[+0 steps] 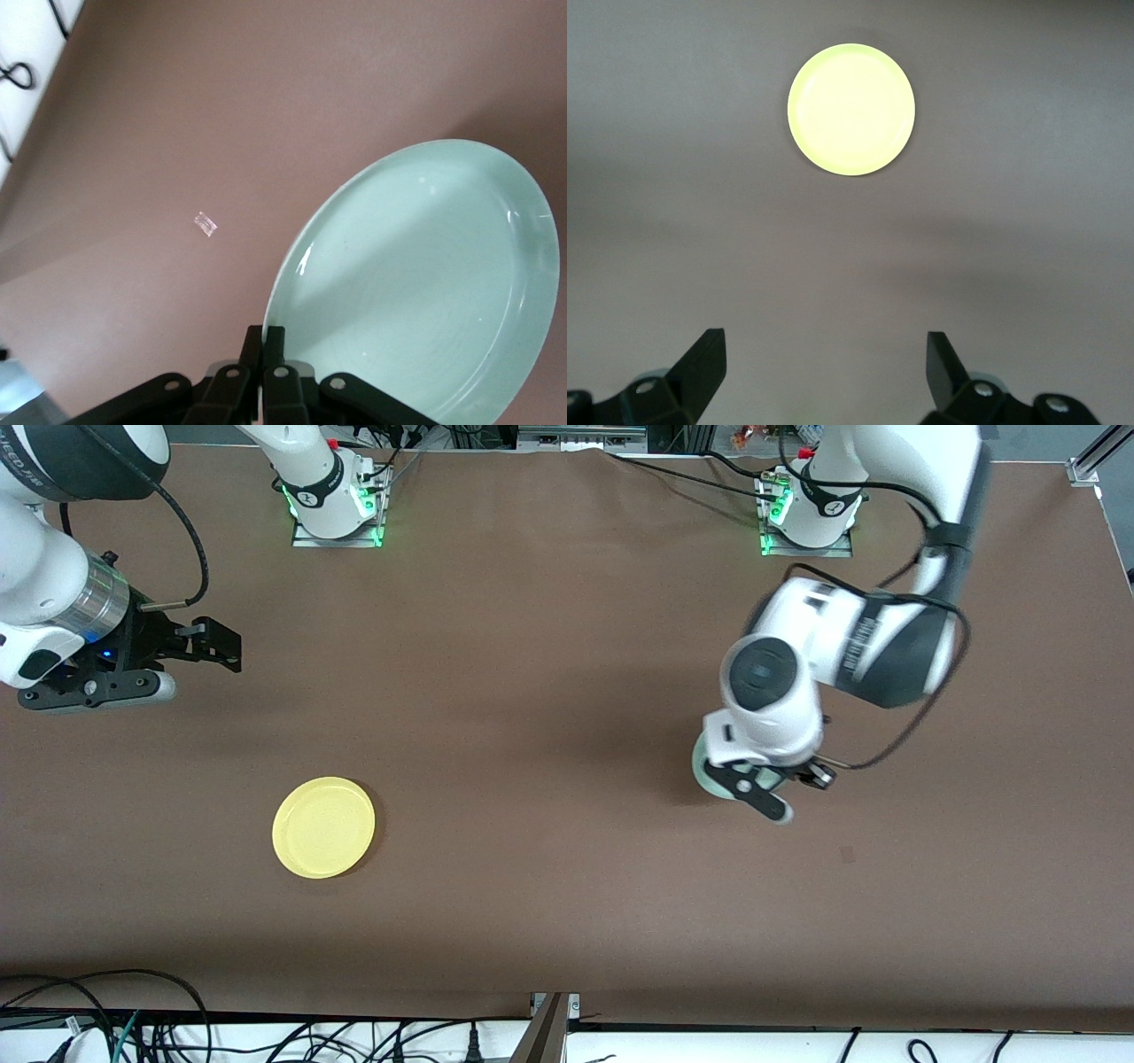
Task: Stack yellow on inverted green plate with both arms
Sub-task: 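Lift the green plate with the left gripper, flipping it on edge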
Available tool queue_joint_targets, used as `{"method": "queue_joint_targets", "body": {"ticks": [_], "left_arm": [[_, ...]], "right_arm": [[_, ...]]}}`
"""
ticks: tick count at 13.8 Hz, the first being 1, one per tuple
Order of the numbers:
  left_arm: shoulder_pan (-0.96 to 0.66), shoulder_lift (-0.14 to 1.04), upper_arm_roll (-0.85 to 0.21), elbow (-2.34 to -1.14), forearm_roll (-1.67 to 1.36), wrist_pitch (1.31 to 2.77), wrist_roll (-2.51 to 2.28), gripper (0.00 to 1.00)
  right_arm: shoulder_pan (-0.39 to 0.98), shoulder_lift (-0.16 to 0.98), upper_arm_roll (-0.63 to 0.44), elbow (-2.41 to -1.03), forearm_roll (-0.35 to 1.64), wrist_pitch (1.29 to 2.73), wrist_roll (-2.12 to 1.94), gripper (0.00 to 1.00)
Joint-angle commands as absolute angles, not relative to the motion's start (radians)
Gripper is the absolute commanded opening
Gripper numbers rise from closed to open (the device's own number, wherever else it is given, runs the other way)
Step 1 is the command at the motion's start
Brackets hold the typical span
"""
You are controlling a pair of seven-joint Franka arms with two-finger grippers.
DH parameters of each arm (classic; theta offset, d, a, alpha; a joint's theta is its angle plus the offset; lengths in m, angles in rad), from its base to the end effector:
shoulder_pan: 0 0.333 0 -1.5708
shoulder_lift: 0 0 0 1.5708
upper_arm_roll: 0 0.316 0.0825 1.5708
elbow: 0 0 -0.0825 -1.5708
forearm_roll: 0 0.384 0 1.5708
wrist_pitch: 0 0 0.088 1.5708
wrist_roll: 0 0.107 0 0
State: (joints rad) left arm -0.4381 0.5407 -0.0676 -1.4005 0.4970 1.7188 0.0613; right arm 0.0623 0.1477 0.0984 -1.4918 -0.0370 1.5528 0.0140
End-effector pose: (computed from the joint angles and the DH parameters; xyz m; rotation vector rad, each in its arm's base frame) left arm 0.6265 -0.2867 0.3852 -2.4983 0.8994 0.1529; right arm 0.5887 0.0872 0.5756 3.1005 0.2286 -0.1302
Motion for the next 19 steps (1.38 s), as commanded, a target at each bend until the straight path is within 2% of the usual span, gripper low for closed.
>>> {"method": "queue_joint_targets", "body": {"ticks": [1, 4, 7, 10, 12, 15, 18, 19], "left_arm": [[-0.547, 0.58, -0.048, -1.362, 0.667, 1.646, -0.024, 0.0], [-0.704, 0.652, -0.035, -1.358, 0.794, 1.548, -0.223, 0.0], [-0.817, 0.774, -0.029, -1.304, 0.868, 1.456, -0.444, 0.0], [-0.92, 0.873, 0.03, -1.249, 0.879, 1.399, -0.557, 0.0], [-0.969, 0.906, 0.066, -1.238, 0.873, 1.397, -0.613, 0.0], [-0.971, 0.913, 0.051, -1.209, 0.82, 1.411, -0.69, 0.0], [-0.969, 0.911, 0.049, -1.16, 0.669, 1.524, -0.698, 0.0], [-0.969, 0.908, 0.049, -1.157, 0.619, 1.554, -0.719, 0.04]], "right_arm": [[0.054, 0.15, 0.1, -1.491, -0.035, 1.554, -0.002, 1.0], [0.051, 0.169, 0.095, -1.491, -0.035, 1.557, -0.02, 1.0], [0.051, 0.184, 0.094, -1.491, -0.037, 1.575, -0.031, 1.0], [0.048, 0.199, 0.094, -1.491, -0.046, 1.592, -0.032, 1.0], [0.041, 0.228, 0.094, -1.493, -0.049, 1.604, -0.032, 1.0], [0.015, 0.296, 0.094, -1.493, -0.044, 1.649, -0.038, 1.0], [-0.006, 0.365, 0.094, -1.494, -0.049, 1.716, -0.097, 1.0], [-0.018, 0.397, 0.092, -1.494, -0.046, 1.742, -0.107, 1.0]]}}
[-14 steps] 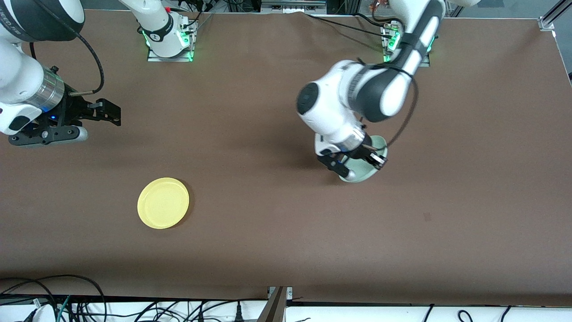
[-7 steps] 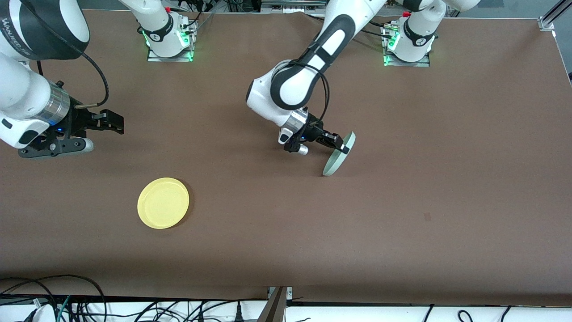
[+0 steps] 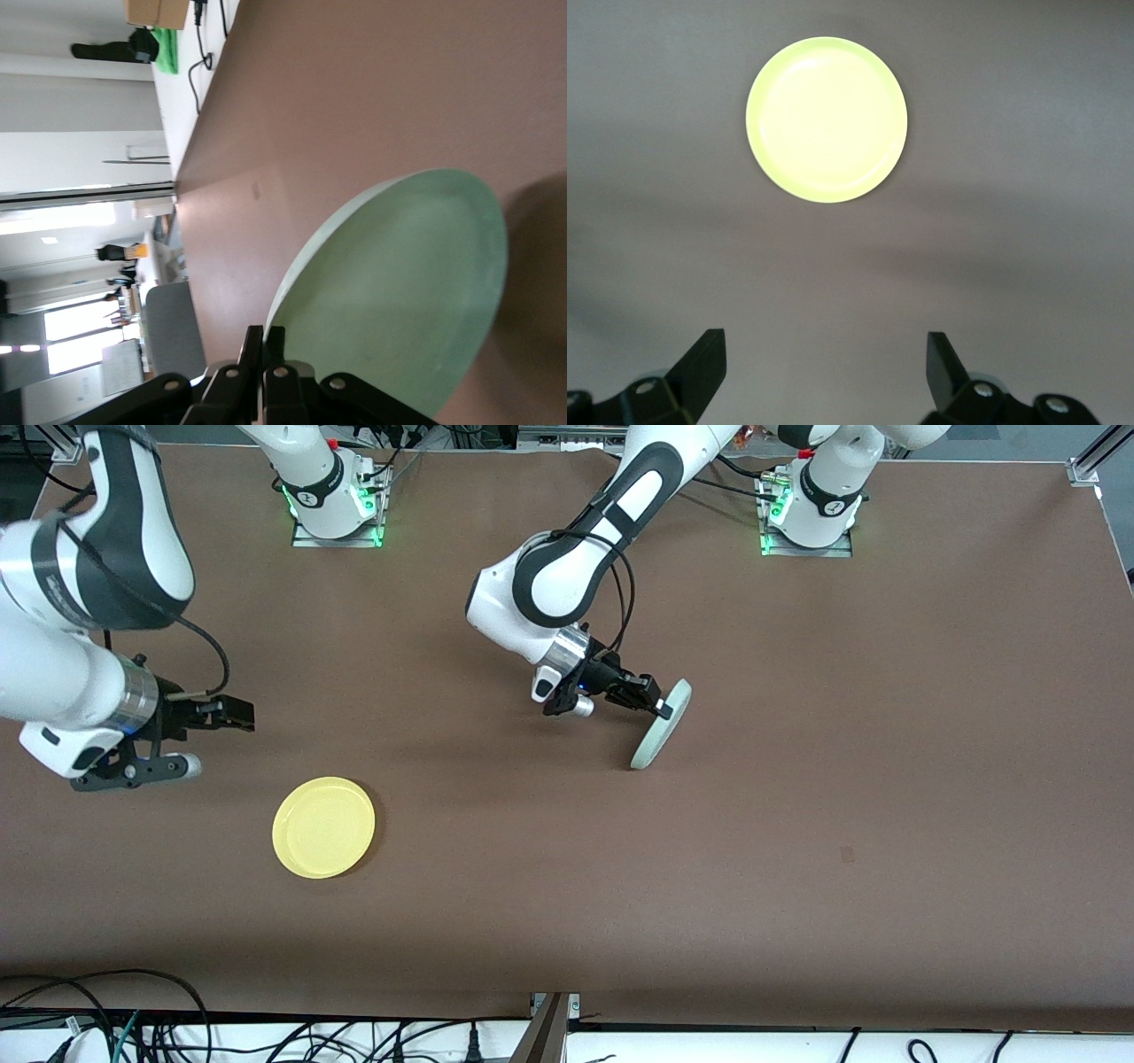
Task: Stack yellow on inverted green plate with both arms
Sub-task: 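Lay the green plate upside down, release while the right gripper grasps yellow plate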
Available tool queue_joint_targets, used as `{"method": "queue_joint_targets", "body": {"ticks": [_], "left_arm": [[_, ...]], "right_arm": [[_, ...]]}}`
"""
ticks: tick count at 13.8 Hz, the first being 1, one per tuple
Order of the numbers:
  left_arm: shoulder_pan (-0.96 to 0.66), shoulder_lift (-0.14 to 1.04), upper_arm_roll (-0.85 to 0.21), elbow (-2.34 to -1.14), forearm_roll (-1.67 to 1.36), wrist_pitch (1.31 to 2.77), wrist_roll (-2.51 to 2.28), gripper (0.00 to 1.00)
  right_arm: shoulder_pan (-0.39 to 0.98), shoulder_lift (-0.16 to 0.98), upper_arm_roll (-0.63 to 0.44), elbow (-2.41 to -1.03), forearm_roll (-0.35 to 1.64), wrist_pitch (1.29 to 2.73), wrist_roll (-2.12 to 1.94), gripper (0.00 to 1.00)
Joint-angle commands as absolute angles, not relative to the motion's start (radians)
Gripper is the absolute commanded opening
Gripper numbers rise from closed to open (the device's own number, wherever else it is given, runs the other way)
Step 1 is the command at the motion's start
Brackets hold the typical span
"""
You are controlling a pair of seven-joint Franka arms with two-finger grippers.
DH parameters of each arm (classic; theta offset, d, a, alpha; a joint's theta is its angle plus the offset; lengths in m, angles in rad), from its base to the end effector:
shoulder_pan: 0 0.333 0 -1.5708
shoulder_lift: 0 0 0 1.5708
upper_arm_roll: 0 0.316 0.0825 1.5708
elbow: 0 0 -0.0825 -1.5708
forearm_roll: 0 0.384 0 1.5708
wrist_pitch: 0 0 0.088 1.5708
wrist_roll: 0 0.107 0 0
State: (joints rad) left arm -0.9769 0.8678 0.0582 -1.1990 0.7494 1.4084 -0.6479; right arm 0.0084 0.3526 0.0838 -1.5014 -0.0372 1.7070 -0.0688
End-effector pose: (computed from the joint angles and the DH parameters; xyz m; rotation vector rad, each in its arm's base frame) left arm 0.4765 -0.5074 0.2582 -2.0854 0.4388 -0.1452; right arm 0.6477 0.0495 0.4549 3.1137 0.2586 -0.2279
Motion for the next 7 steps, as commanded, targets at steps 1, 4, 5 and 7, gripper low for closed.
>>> {"method": "queue_joint_targets", "body": {"ticks": [1, 4, 5, 7], "left_arm": [[-0.968, 0.902, 0.048, -1.154, 0.57, 1.589, -0.729, 0.16], [-0.971, 0.904, 0.046, -1.15, 0.477, 1.672, -0.767, 1.0], [-0.966, 0.902, 0.046, -1.149, 0.415, 1.705, -0.79, 1.0], [-0.96, 0.9, 0.046, -1.14, 0.307, 1.793, -0.833, 1.0]], "right_arm": [[-0.029, 0.435, 0.092, -1.494, -0.045, 1.781, -0.116, 1.0], [-0.052, 0.559, 0.094, -1.493, -0.043, 1.958, -0.121, 1.0], [-0.063, 0.595, 0.094, -1.493, -0.044, 2.014, -0.121, 1.0], [-0.066, 0.655, 0.092, -1.493, -0.044, 2.101, -0.135, 1.0]]}}
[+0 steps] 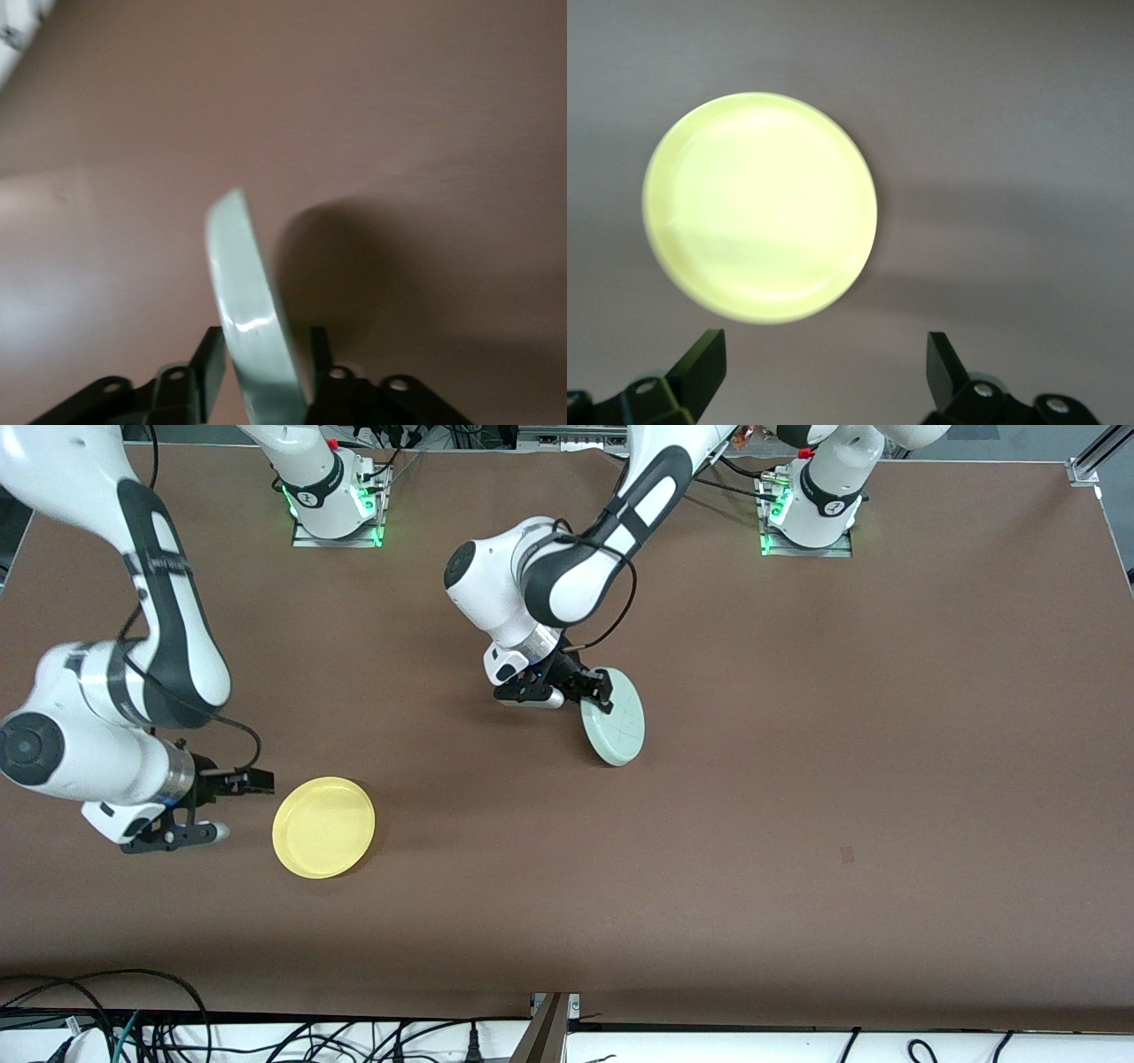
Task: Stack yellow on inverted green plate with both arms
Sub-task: 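Lay the green plate upside down, release while the right gripper grasps yellow plate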
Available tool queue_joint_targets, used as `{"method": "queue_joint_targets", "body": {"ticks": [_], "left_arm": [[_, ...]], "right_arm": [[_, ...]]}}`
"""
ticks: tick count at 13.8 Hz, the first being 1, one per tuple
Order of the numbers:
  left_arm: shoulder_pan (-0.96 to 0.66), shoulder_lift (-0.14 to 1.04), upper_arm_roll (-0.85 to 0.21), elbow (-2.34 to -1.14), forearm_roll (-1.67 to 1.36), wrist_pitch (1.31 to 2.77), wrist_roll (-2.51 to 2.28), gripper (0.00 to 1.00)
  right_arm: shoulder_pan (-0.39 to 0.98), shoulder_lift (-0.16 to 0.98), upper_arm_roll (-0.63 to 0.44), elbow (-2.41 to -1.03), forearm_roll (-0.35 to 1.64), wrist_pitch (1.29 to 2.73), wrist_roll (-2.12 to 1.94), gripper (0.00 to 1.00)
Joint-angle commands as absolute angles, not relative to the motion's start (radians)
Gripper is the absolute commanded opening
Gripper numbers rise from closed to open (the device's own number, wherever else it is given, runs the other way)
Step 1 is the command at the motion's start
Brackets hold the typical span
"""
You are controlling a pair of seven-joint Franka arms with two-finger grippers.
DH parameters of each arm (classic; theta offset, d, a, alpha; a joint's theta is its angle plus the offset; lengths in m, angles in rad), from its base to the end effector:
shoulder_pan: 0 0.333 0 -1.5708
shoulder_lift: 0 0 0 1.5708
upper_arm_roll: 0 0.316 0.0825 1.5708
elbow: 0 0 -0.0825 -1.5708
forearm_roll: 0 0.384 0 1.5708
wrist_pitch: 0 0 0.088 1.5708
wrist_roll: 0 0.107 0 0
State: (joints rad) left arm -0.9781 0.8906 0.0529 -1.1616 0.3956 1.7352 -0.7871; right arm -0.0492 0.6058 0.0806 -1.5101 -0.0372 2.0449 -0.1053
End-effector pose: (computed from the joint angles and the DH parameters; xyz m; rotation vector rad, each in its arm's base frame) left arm 0.4591 -0.5686 0.2421 -2.6015 0.3668 -0.1529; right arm 0.6990 0.0112 0.3053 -3.1155 -0.2218 0.1068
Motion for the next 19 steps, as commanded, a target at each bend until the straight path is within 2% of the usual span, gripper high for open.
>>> {"method": "queue_joint_targets", "body": {"ticks": [1, 5, 7, 10, 16, 18, 19], "left_arm": [[-0.951, 0.897, 0.048, -1.128, 0.223, 1.836, -0.866, 1.0], [-0.885, 0.884, 0.046, -1.12, 0.02, 1.913, -0.885, 1.0], [-0.833, 0.842, 0.052, -1.123, 0.018, 1.908, -0.868, 1.0], [-0.737, 0.749, 0.058, -1.155, 0.025, 1.829, -0.835, 1.0], [-0.516, 0.554, 0.055, -1.157, 0.023, 1.614, -0.62, 1.0], [-0.435, 0.477, 0.055, -1.157, 0.021, 1.577, -0.504, 1.0], [-0.396, 0.451, 0.055, -1.157, 0.023, 1.515, -0.415, 1.0]], "right_arm": [[-0.066, 0.681, 0.094, -1.493, -0.046, 2.133, -0.146, 1.0], [-0.078, 0.756, 0.092, -1.493, -0.048, 2.246, -0.164, 1.0], [-0.08, 0.797, 0.092, -1.493, -0.048, 2.32, -0.167, 0.96], [-0.078, 0.821, 0.092, -1.493, -0.043, 2.362, -0.163, 0.62], [-0.078, 0.822, 0.092, -1.496, -0.041, 2.362, -0.152, 0.02], [-0.077, 0.822, 0.092, -1.496, -0.035, 2.362, -0.147, 0.0], [-0.078, 0.821, 0.094, -1.496, -0.028, 2.362, -0.143, 0.0]]}}
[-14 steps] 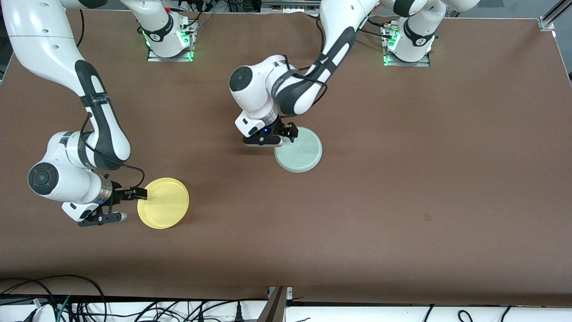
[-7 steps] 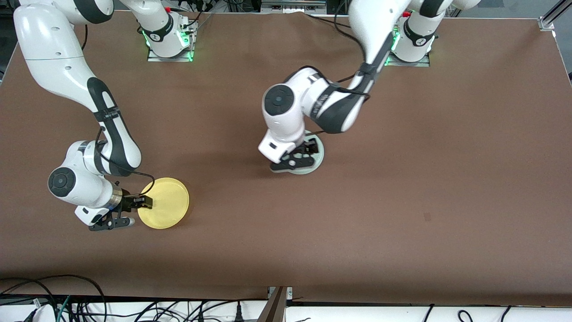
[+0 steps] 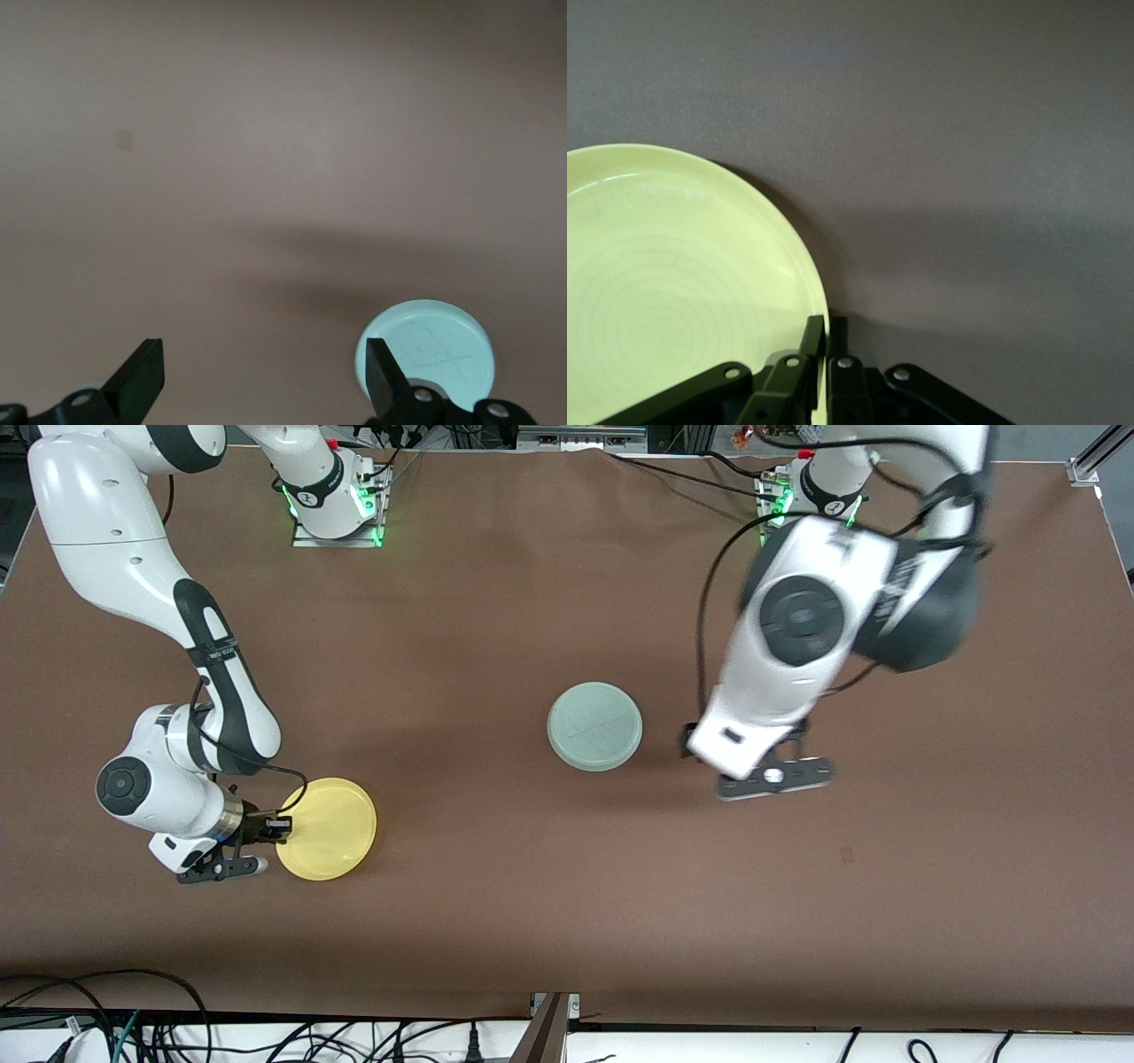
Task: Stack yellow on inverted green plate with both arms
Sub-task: 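Lift the yellow plate with the right gripper while the left gripper retracts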
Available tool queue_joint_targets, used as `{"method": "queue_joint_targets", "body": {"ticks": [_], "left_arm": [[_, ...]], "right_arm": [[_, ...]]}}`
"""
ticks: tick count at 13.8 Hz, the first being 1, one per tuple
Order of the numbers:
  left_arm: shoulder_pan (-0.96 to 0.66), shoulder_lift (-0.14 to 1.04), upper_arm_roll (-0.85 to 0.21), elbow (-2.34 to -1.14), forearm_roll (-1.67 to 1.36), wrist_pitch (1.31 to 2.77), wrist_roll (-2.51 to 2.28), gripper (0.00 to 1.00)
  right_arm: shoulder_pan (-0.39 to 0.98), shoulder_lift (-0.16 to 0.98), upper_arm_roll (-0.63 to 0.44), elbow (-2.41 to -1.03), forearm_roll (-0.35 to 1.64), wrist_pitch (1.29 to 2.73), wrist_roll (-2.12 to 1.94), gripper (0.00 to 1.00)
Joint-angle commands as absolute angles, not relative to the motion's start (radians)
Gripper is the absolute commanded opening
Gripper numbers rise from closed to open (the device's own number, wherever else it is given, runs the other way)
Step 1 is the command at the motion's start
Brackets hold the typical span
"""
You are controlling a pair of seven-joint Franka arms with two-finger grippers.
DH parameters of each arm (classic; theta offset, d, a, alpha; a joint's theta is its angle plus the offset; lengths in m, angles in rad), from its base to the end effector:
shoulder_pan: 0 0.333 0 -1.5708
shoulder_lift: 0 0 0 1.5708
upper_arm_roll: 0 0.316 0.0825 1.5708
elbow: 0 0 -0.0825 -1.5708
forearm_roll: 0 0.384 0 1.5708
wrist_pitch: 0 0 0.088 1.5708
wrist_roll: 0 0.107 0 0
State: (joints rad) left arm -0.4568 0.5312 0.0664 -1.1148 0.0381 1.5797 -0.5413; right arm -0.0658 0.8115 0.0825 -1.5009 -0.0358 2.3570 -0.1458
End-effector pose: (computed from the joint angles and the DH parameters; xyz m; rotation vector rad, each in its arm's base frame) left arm 0.6450 -0.2742 0.5053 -3.0402 -0.2151 0.0393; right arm 0.7179 0.0016 0.1906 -3.1005 -0.2489 -0.0770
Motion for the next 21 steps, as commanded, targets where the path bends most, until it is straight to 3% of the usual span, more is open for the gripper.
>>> {"method": "queue_joint_targets", "body": {"ticks": [1, 3, 6, 12, 14, 19, 21], "left_arm": [[-0.359, 0.44, 0.057, -1.157, 0.023, 1.455, -0.319, 1.0], [-0.307, 0.407, 0.061, -1.164, 0.023, 1.436, -0.198, 1.0], [-0.169, 0.318, 0.045, -1.274, 0.008, 1.45, -0.012, 1.0], [0.047, 0.073, -0.032, -1.587, -0.004, 1.734, 0.077, 1.0], [0.073, -0.004, -0.089, -1.679, 0.012, 1.744, 0.077, 1.0], [0.06, -0.006, -0.117, -1.675, 0.069, 1.703, 0.06, 1.0], [0.037, -0.008, -0.104, -1.678, 0.069, 1.701, 0.054, 1.0]], "right_arm": [[-0.078, 0.816, 0.094, -1.496, -0.011, 2.359, -0.127, 0.0], [-0.074, 0.808, 0.098, -1.494, 0.014, 2.352, -0.089, 0.0], [-0.067, 0.77, 0.144, -1.493, 0.078, 2.32, -0.005, 0.0], [-0.066, 0.689, 0.331, -1.515, 0.1, 2.224, 0.271, 0.0], [-0.063, 0.648, 0.394, -1.569, 0.1, 2.238, 0.359, 0.0], [-0.051, 0.584, 0.511, -1.745, 0.095, 2.411, 0.51, 0.0], [0.013, 0.584, 0.509, -1.784, 0.091, 2.491, 0.569, 0.0]]}}
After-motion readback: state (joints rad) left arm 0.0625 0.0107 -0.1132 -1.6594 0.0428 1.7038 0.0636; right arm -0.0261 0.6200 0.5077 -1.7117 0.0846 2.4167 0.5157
